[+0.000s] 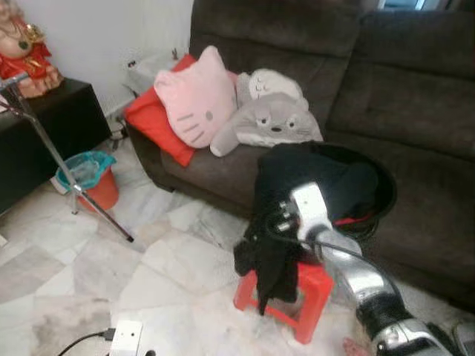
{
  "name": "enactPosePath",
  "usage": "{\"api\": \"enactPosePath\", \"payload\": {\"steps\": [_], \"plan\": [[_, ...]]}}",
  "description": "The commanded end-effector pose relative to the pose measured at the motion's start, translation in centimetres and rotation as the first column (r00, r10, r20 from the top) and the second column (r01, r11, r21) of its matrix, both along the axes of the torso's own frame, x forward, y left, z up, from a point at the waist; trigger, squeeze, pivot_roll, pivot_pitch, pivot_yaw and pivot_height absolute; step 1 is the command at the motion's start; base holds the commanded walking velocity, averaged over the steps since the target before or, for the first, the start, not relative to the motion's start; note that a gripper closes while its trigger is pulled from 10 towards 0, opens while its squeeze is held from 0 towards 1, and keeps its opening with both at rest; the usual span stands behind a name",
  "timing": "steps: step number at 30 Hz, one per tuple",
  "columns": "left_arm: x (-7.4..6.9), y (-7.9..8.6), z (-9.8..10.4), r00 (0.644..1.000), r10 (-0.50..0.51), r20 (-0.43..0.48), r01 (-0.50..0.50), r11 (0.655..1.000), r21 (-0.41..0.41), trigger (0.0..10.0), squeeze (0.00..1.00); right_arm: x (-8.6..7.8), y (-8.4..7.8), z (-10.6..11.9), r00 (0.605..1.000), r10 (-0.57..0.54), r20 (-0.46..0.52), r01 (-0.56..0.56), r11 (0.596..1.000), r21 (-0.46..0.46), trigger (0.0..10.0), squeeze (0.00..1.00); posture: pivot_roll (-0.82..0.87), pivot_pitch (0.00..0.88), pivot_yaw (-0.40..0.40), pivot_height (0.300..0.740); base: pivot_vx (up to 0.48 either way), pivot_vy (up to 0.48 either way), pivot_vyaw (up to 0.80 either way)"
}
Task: Hang hanger
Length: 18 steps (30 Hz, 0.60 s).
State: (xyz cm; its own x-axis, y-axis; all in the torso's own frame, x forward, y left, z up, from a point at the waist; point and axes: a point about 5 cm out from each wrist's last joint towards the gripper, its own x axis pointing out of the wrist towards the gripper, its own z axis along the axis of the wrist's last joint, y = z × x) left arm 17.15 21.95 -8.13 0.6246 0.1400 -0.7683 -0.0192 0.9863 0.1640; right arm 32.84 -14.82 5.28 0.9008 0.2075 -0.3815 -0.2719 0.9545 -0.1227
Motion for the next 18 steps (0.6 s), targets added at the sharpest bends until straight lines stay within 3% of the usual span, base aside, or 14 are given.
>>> {"api": "enactPosePath", "payload": {"steps": [1,6,10,18], "plan": [[-0.3,0.0,-0.2,1.0,-0.006,-0.016,0.006,1.0,-0.005,10.0,0.0,-0.9,0.0,-1.7,0.998,-0.043,-0.042,0.045,0.998,0.047,10.0,0.0,-0.05,0.0,0.039,0.74,0.0,0.0,0.0],[-0.3,-0.1,-0.1,1.0,-0.001,-0.007,0.001,1.0,0.002,10.0,0.0,-3.2,0.7,-5.0,0.989,-0.035,-0.147,0.039,0.999,0.018,10.0,0.0,-0.05,0.0,0.037,0.74,0.0,0.0,0.0],[-0.3,-0.1,-0.1,1.0,-0.002,-0.008,0.002,1.0,0.002,10.0,0.0,-4.1,0.9,-6.2,0.979,-0.04,-0.198,0.044,0.999,0.017,10.0,0.0,-0.05,0.0,0.037,0.74,0.0,0.0,0.0],[-0.3,-0.1,-0.2,1.0,-0.005,-0.015,0.005,1.0,0.001,10.0,0.0,-8.8,-0.3,-10.6,0.906,-0.137,-0.401,0.113,0.99,-0.083,10.0,0.0,-0.05,0.0,0.035,0.74,0.0,0.0,0.0]]}}
